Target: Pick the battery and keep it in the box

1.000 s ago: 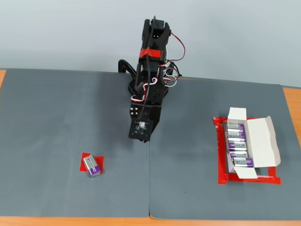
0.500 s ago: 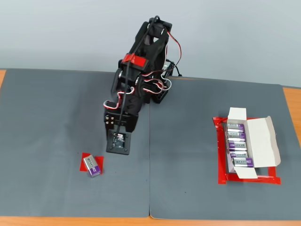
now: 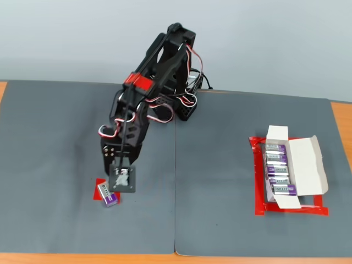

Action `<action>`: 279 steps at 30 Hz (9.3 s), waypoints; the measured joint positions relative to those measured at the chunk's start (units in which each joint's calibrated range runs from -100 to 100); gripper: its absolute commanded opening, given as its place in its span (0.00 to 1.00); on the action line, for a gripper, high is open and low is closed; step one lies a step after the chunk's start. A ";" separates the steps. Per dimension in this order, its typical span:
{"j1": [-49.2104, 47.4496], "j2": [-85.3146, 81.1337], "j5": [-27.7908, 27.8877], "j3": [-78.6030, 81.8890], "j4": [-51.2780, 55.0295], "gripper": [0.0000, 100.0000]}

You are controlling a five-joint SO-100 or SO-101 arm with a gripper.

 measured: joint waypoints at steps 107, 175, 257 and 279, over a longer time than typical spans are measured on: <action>-0.22 21.92 6.30 -4.40 -3.73 0.39; -6.04 10.11 -2.15 -4.58 -3.73 0.09; -71.11 17.84 -11.53 -20.03 7.89 0.09; -71.19 17.84 -11.77 -20.21 7.11 0.17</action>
